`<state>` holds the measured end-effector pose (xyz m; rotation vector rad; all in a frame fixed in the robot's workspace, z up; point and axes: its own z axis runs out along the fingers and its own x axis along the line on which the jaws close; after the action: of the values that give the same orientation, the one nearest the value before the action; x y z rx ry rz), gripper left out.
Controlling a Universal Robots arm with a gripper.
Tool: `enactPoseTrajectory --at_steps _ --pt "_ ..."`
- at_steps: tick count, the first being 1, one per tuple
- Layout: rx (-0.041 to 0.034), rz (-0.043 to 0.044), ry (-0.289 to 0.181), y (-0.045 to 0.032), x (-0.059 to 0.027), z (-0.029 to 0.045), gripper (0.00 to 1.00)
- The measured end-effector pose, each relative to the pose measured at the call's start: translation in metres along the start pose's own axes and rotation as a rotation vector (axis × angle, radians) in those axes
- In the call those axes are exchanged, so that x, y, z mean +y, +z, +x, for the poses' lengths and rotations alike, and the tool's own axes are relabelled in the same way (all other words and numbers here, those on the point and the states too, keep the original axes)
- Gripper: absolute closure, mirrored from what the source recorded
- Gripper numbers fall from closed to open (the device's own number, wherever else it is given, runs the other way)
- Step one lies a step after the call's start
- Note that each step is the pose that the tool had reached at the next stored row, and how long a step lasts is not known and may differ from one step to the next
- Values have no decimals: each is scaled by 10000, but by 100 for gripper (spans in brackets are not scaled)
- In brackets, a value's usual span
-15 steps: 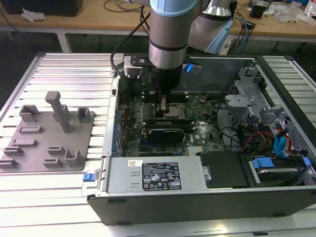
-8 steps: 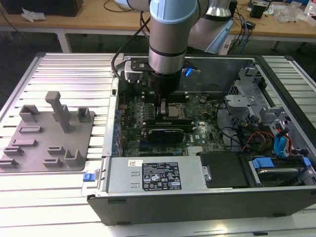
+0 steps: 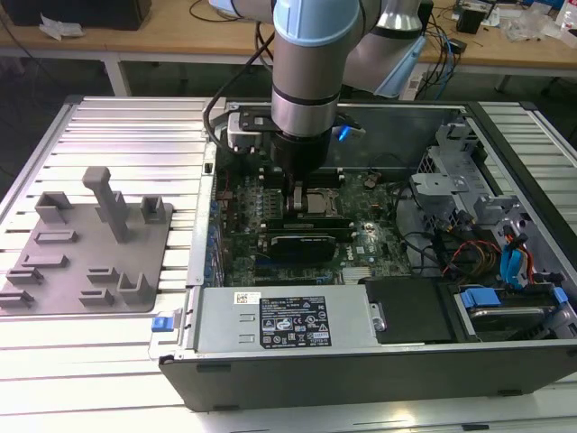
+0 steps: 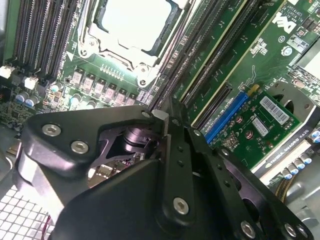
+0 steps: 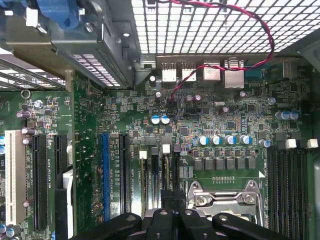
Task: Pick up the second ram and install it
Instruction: 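Press down the second ram until it locks into place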
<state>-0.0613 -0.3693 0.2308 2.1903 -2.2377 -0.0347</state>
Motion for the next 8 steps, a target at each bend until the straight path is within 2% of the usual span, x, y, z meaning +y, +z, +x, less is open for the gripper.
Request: enactPoseTrajectory --at_steps 8 --pt "0 0 1 12 0 0 92"
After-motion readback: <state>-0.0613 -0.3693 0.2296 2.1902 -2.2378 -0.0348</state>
